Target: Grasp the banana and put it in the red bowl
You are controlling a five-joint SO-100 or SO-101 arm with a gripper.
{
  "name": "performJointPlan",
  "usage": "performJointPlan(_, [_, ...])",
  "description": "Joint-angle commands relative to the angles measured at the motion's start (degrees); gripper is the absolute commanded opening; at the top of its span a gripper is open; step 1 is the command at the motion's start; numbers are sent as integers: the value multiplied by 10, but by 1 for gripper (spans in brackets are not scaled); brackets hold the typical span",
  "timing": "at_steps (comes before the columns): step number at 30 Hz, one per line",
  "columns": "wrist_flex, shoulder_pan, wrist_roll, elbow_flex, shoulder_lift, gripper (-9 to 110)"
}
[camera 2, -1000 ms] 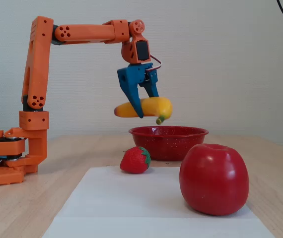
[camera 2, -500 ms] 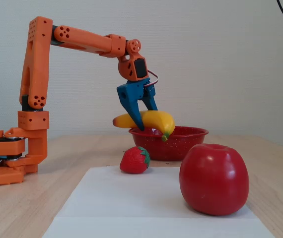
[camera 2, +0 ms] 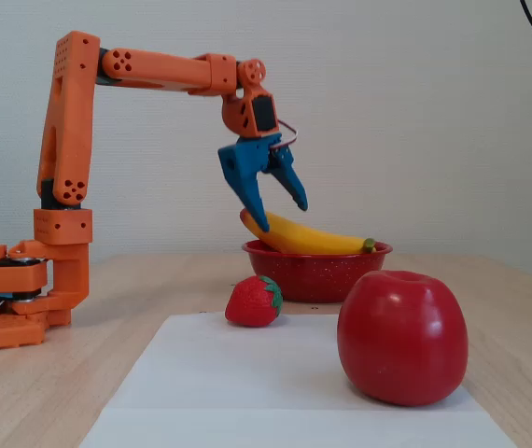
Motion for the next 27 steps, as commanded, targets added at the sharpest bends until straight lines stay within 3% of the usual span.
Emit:
performJointPlan(1, [32, -26, -13, -88, 70, 26])
performJointPlan(7, [86, -61, 6, -150, 89, 0])
performJointPlan(20, [185, -192, -9, -213, 163, 0])
performJointPlan(27, [81, -268, -11, -47, 294, 0])
